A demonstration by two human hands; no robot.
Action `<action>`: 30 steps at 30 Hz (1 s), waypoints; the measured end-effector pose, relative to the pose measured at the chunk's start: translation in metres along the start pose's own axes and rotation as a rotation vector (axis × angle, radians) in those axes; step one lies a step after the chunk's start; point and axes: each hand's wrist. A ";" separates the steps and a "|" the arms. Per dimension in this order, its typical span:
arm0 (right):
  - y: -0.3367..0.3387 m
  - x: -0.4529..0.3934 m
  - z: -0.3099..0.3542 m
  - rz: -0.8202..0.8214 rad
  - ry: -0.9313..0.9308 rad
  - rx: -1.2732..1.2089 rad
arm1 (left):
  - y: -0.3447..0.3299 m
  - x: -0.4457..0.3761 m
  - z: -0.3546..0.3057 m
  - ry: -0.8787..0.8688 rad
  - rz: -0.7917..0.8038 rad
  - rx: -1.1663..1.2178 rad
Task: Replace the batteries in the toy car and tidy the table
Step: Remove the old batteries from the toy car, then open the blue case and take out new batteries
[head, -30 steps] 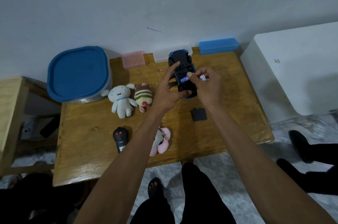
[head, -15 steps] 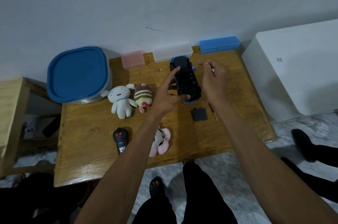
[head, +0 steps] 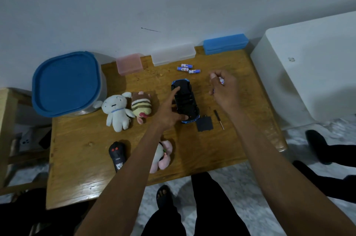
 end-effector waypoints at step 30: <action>0.052 -0.220 -0.021 -0.280 0.096 0.424 | -0.098 -0.238 -0.056 -0.295 -0.421 -0.387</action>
Point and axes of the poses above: each hand's wrist, its own x-axis away from the middle knuckle, its own y-axis out of the back of the hand, z = x × y, and after that the axes turned 15 degrees about -y, right-handed
